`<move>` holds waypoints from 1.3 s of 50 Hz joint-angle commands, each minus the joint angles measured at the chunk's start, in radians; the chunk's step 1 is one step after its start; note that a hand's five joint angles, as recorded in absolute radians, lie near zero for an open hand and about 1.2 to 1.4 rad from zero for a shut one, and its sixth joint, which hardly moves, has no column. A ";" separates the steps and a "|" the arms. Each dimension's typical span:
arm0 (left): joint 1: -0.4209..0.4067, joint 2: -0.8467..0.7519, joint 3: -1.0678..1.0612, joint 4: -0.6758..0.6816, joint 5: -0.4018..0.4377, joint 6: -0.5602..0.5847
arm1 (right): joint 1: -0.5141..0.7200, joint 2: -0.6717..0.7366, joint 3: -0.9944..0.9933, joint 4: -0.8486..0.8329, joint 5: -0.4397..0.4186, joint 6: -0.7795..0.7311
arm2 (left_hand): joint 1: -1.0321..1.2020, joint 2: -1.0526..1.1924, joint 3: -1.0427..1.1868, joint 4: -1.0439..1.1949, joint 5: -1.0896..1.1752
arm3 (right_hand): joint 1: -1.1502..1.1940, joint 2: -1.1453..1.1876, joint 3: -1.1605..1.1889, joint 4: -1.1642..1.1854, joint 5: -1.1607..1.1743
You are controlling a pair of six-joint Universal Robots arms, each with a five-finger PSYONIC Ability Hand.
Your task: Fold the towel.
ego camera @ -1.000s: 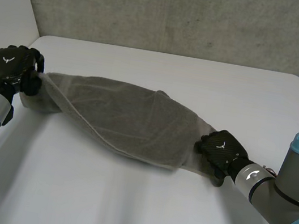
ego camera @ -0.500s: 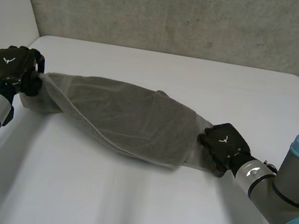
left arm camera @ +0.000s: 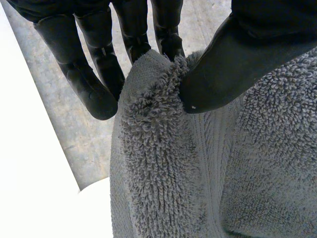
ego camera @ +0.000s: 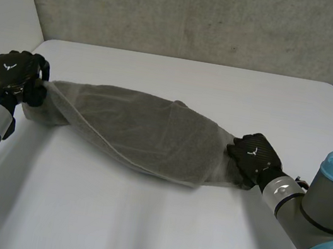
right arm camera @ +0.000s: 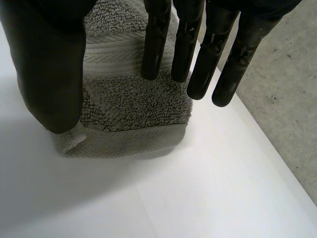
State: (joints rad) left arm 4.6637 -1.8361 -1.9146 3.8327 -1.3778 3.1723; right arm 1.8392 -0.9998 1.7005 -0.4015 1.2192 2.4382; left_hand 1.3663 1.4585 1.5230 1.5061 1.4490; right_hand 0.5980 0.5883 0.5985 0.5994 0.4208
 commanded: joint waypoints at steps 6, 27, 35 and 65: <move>0.001 0.000 0.000 0.001 0.000 0.000 | 0.006 0.032 -0.012 0.013 0.003 0.001 | 0.030 -0.062 -0.127 -0.110 -0.227 | 0.054 0.063 0.053 0.052 0.056; 0.001 0.000 0.000 0.001 0.000 0.000 | -0.001 0.040 -0.027 0.039 0.003 0.039 | 0.030 -0.062 -0.127 -0.110 -0.227 | 0.798 0.808 0.798 0.797 0.801; 0.001 0.000 0.000 0.001 0.000 0.000 | -0.029 -0.072 -0.030 0.039 -0.004 0.284 | 0.030 -0.062 -0.127 -0.110 -0.227 | 0.798 0.808 0.798 0.797 0.801; 0.001 -0.012 0.000 0.001 0.000 0.002 | -0.026 0.043 -0.064 0.213 0.000 0.140 | 0.030 -0.062 -0.127 -0.110 -0.227 | 0.429 0.439 0.429 0.428 0.432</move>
State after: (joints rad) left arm 4.6649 -1.8480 -1.9144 3.8334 -1.3779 3.1739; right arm 1.8109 -0.9542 1.6280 -0.1859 1.2204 2.5712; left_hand 1.3663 1.4585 1.5229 1.5061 1.4490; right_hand 1.0437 1.0539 1.0460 1.0510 0.8983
